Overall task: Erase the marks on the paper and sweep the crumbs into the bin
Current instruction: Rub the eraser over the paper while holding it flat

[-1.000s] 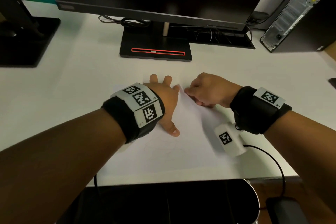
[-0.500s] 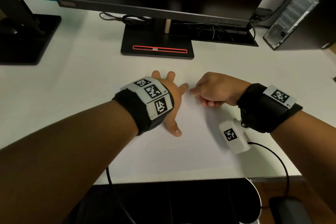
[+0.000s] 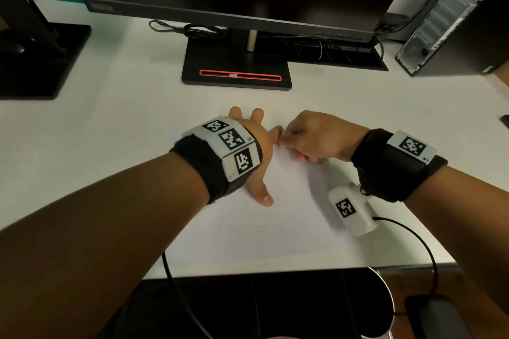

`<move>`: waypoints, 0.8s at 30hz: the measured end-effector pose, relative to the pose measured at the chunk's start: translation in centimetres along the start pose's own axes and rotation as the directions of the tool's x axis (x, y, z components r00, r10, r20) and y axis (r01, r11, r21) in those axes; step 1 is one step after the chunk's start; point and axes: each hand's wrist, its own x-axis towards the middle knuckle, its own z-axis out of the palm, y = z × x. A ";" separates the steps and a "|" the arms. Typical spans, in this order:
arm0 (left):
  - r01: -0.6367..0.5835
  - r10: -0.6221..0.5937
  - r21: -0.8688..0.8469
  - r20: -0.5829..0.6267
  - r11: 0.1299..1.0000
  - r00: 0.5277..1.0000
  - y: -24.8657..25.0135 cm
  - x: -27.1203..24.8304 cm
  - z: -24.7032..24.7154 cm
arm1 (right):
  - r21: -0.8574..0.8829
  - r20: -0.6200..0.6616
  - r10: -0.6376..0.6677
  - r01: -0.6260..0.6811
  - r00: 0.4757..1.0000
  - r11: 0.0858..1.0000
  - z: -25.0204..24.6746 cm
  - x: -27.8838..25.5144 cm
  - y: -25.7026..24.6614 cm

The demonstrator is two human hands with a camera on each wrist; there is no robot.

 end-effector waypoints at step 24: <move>0.008 -0.008 0.007 0.021 1.000 1.000 0.0 -0.4 -0.3 | -0.143 0.049 -0.041 0.047 0.998 0.989 -0.2 -2.3 2.0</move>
